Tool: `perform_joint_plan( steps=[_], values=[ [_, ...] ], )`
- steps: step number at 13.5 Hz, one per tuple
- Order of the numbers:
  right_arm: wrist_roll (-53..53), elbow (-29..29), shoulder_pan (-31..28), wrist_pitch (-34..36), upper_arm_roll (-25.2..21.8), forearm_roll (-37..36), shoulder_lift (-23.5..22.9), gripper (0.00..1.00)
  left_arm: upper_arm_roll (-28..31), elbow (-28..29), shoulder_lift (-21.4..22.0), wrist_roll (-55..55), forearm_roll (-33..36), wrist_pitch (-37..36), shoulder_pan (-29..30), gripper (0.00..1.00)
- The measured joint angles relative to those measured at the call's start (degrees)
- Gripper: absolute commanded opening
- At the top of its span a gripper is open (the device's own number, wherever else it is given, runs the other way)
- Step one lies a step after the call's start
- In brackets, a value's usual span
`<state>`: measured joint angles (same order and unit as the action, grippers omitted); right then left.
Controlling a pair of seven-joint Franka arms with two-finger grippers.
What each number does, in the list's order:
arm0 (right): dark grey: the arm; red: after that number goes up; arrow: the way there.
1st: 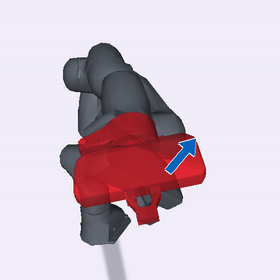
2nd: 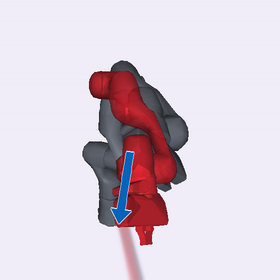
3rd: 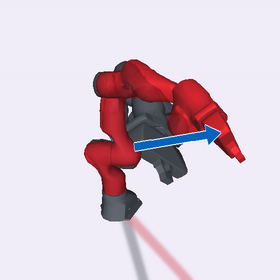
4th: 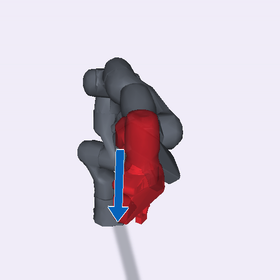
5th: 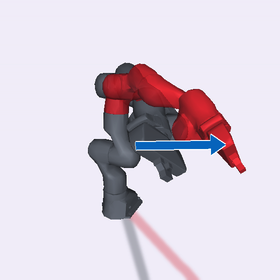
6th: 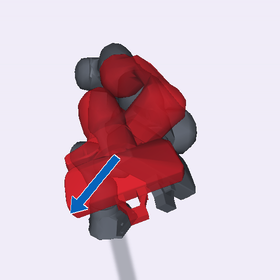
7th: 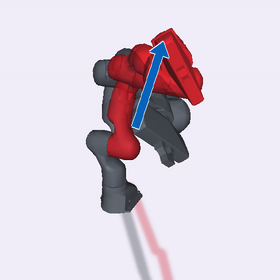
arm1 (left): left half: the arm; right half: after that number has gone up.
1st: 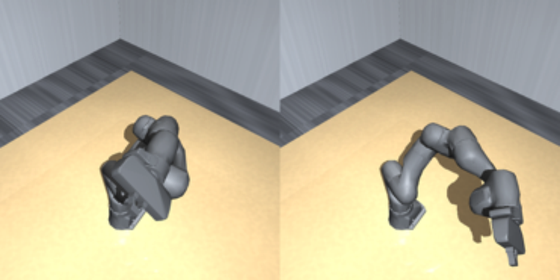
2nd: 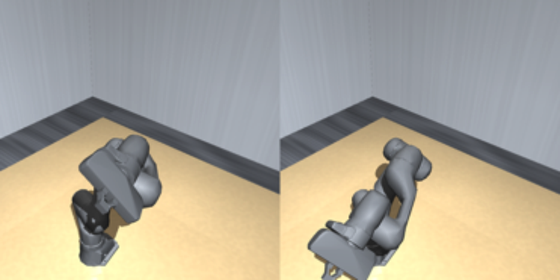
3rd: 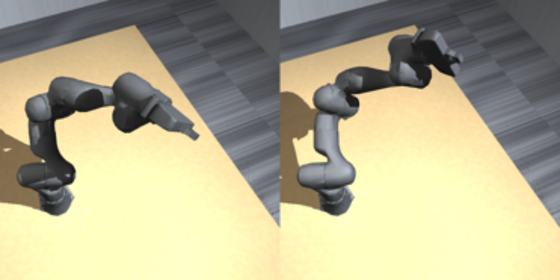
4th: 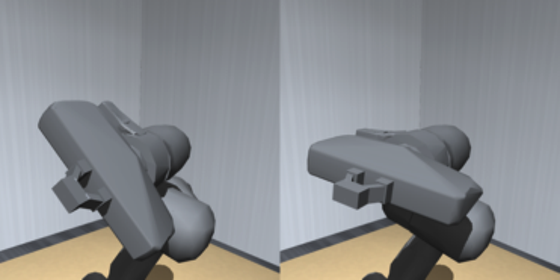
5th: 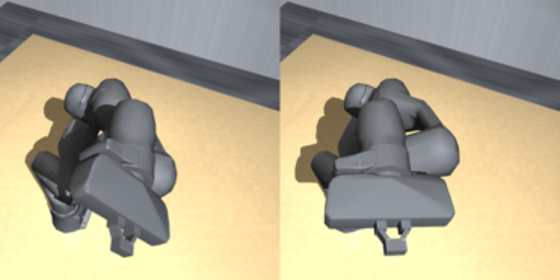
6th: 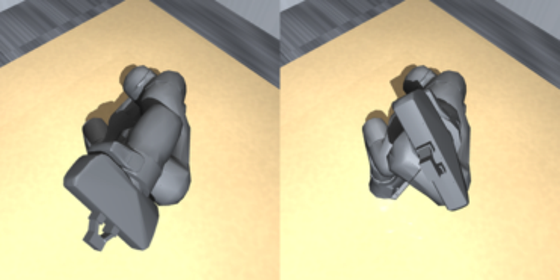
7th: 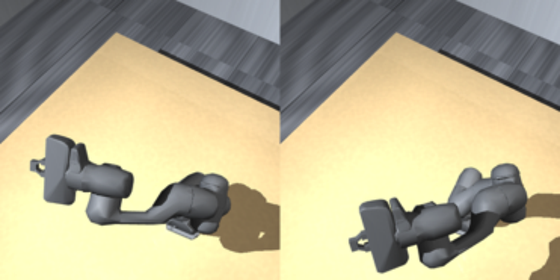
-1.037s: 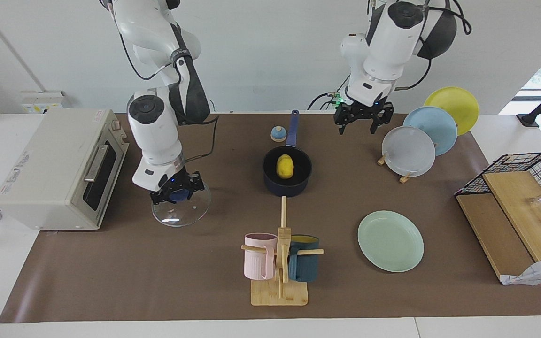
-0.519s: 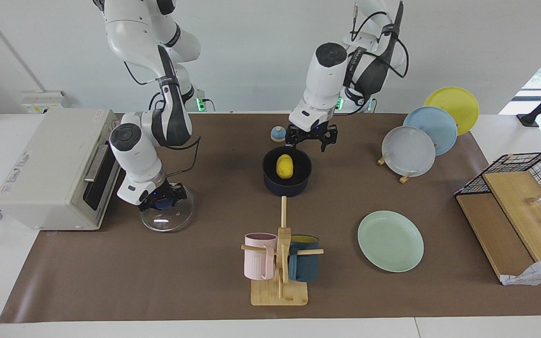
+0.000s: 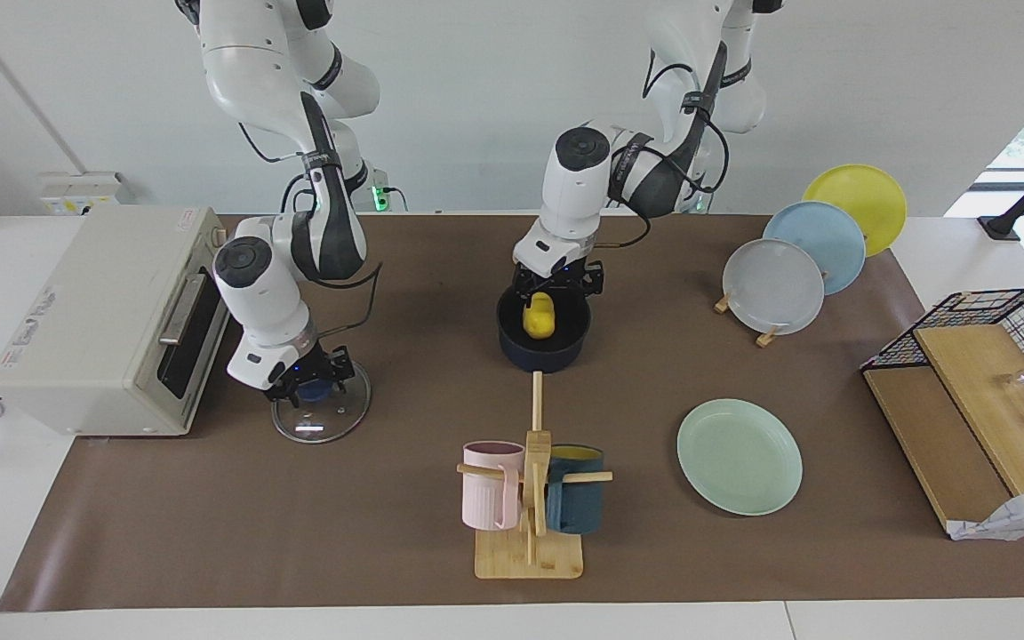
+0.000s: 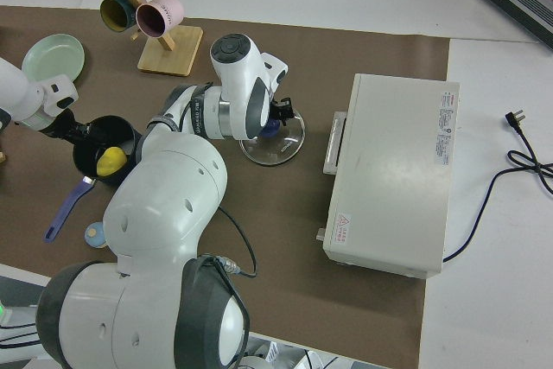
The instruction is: Transfer potato from pot to plate
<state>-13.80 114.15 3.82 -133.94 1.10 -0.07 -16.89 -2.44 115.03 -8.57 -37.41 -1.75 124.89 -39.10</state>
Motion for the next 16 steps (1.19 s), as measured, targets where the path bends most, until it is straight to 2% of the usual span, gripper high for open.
perform_joint_plan(
  steps=[2, 5, 7, 9, 12, 16],
  values=[
    [0.0, -2.4, 0.3, 4.3, 0.0, 0.0, 1.9, 1.00, 0.0, 0.9, -0.7, -2.4, 0.0, 1.4, -0.7, 1.00],
    [0.4, -11.0, 0.2, 18.0, 0.0, 0.1, 5.6, 1.00, 0.0, 1.2, -2.2, -4.9, 0.0, 3.0, -1.2, 1.00],
    [4.4, -17.5, 0.2, 29.1, -0.1, 0.1, 7.5, 1.00, 0.0, 1.2, -2.6, -5.3, 0.0, 3.3, -1.4, 1.00],
    [8.1, -21.1, -0.8, 35.0, -0.2, 0.1, 9.7, 1.00, 0.0, 1.2, -3.0, -5.6, 0.0, 3.3, -1.8, 1.00],
    [8.8, -21.1, -3.0, 39.1, -0.4, 0.1, 13.7, 1.00, 0.0, 1.2, -3.6, -5.8, 0.0, 3.4, -2.0, 1.00],
    [10.4, -16.3, -4.1, 39.6, -0.5, 0.0, 17.0, 1.00, 0.0, 1.3, -4.1, -6.9, 0.0, 3.4, -3.1, 1.00]
  ],
)
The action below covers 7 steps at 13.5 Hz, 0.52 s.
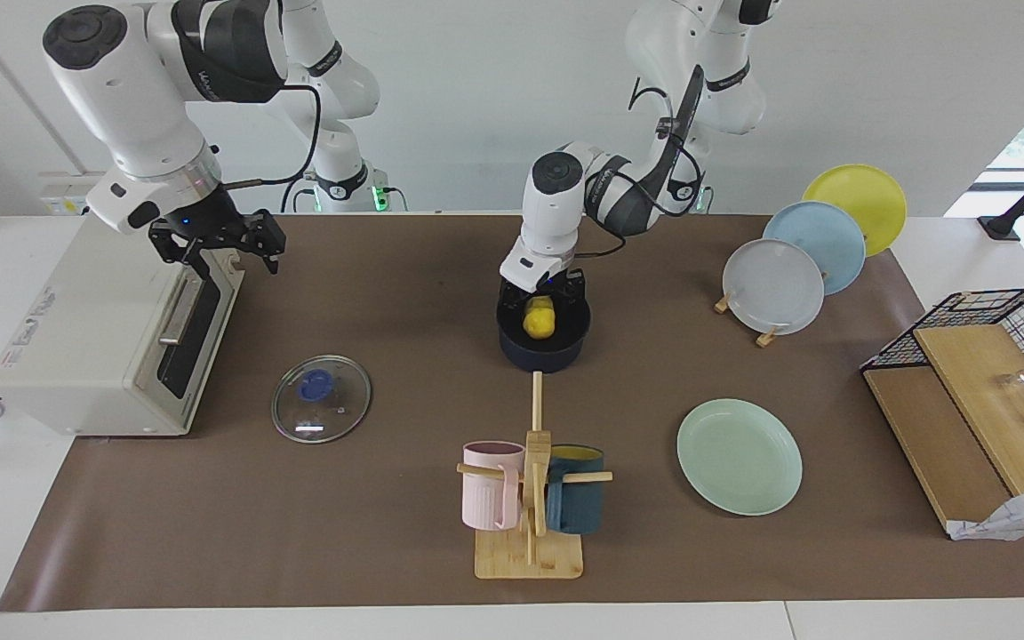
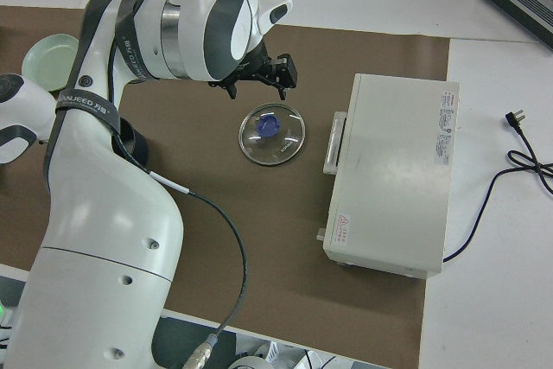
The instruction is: Transfer potato from pot to plate
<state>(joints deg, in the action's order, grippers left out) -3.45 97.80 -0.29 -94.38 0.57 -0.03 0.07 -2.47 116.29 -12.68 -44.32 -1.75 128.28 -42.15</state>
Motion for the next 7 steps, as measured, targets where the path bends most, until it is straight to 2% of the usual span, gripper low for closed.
perform_joint_plan(
  steps=[5, 7],
  values=[
    [1.2, 0.0, 0.5, 0.0, -0.7, -0.9, -0.7, 1.00, 0.2, 0.0, -0.9, -1.2, 0.0, 0.6, -1.0, 1.00],
    [1.2, 0.0, 2.8, 0.1, -3.6, -0.9, -0.8, 1.00, 0.2, 0.0, -1.0, -1.2, 0.0, 0.7, -1.0, 0.90]
  ],
)
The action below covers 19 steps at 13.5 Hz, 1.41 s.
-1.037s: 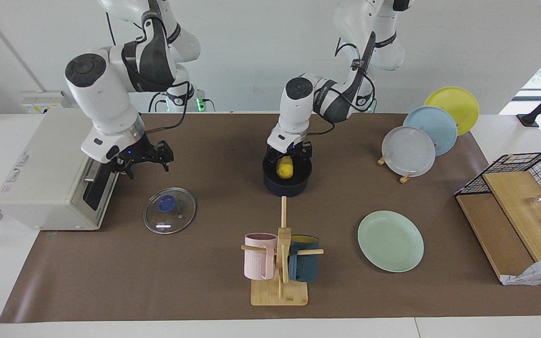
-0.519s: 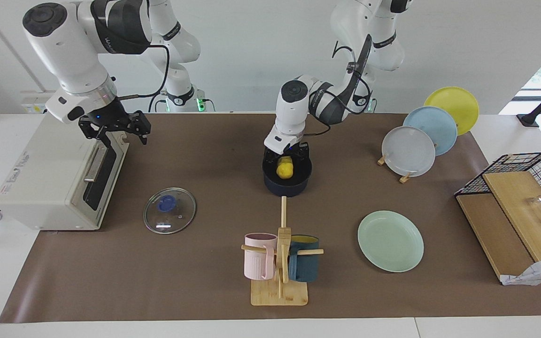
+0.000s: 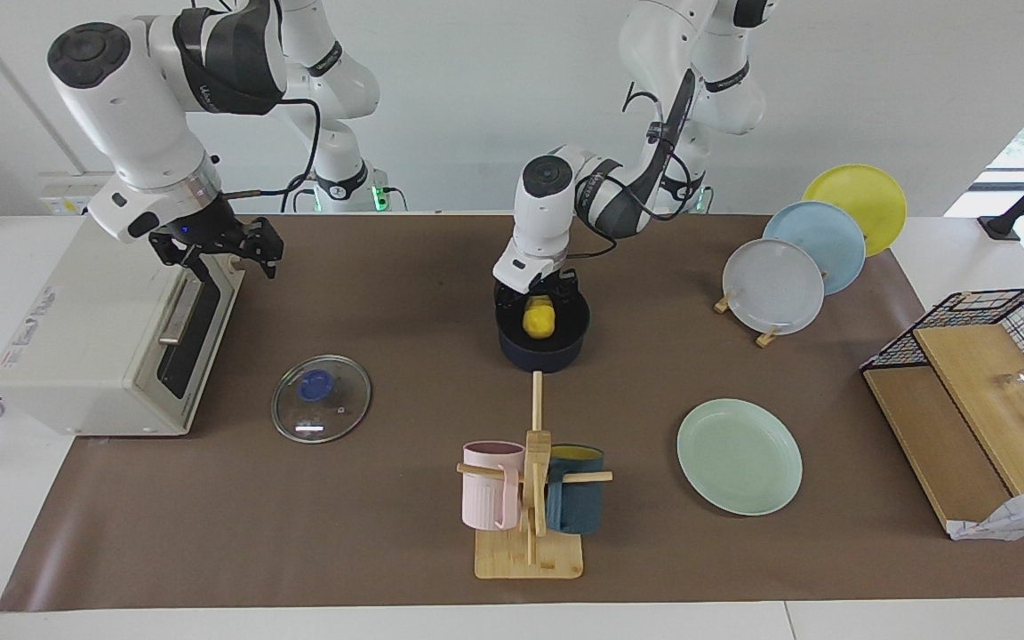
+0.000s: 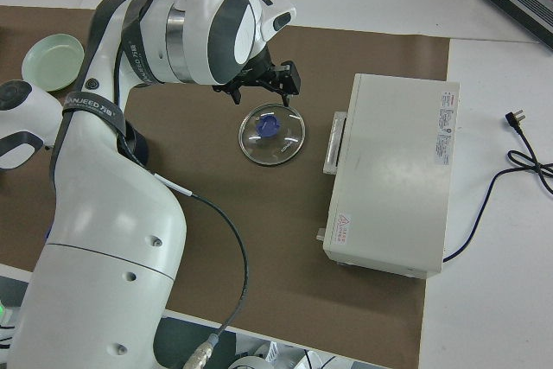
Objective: Transfer potato from pot to plate
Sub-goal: 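Carry the yellow potato with the left gripper to the green plate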
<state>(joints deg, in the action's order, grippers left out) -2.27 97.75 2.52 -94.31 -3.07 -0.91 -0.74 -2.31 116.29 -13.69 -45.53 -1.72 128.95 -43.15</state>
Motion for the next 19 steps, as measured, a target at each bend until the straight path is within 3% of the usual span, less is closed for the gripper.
perform_joint_plan(
  steps=[6, 9, 15, 19],
  values=[
    [0.0, 1.8, 0.6, 0.1, -1.2, 0.0, 1.9, 1.00, 0.1, -0.2, 0.0, 0.0, 0.0, 0.6, -0.1, 0.22],
    [0.0, 2.2, -0.7, 0.1, -1.5, 0.0, 2.3, 1.00, 0.2, -0.2, 0.0, 0.0, 0.0, 0.6, -0.1, 0.00],
    [0.0, 2.4, -2.8, 0.1, -1.7, 0.0, 2.3, 1.00, 1.0, -2.3, 0.2, 0.2, 0.0, -0.5, 1.9, 0.00],
    [-0.5, 1.8, -2.7, -0.6, -1.2, 0.0, 2.3, 1.00, 1.1, -10.0, 3.2, 4.5, -0.4, -11.7, 6.6, 0.00]
  ],
)
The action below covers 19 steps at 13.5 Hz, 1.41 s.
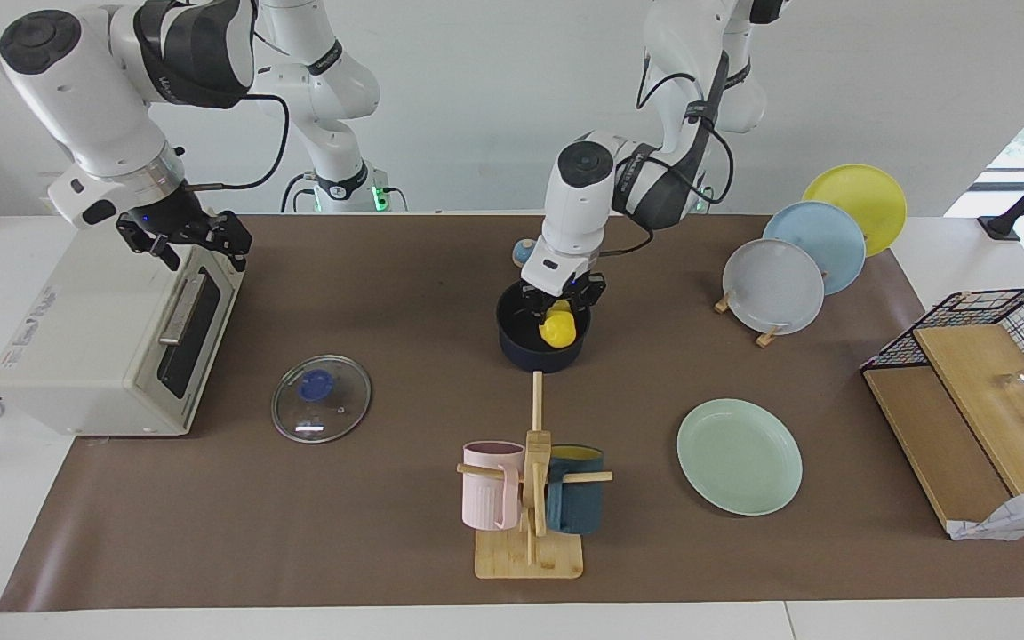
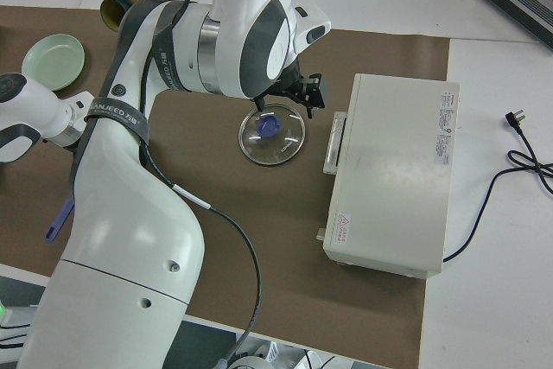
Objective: Transfer potato from pot to plate
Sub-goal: 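Carry the yellow potato with the left gripper to the green plate, then lower the potato onto the green plate with the left gripper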
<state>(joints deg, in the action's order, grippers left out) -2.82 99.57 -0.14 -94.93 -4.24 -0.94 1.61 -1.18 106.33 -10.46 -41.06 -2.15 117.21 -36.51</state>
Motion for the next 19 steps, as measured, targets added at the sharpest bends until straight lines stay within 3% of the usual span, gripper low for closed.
perform_joint_plan(
  steps=[4, 7, 9, 13, 19],
  values=[
    [-0.4, -0.3, 0.0, -1.4, 0.0, -0.2, 0.0, 1.00, 0.2, -6.5, 4.5, 6.2, -2.8, -8.8, 6.7, 0.00],
    [-0.4, -0.3, 0.0, -1.5, 0.0, -0.1, -0.1, 1.00, 0.5, -12.9, 5.0, 13.7, -4.9, -13.7, 14.6, 0.00],
    [-0.4, -0.3, 0.2, -1.5, 0.0, -0.1, -0.2, 1.00, 0.7, -14.0, 4.6, 18.7, -5.3, -13.9, 19.2, 0.00],
    [-0.4, -0.2, 0.4, -1.5, -0.1, -0.1, -0.2, 1.00, 0.8, -14.3, 1.5, 30.0, -5.5, -10.6, 26.8, 0.00],
    [-0.4, -0.2, 0.3, -1.5, -0.1, -0.1, -0.2, 1.00, 0.8, -13.5, -7.6, 39.6, -5.5, 0.6, 30.2, 0.00]
  ],
)
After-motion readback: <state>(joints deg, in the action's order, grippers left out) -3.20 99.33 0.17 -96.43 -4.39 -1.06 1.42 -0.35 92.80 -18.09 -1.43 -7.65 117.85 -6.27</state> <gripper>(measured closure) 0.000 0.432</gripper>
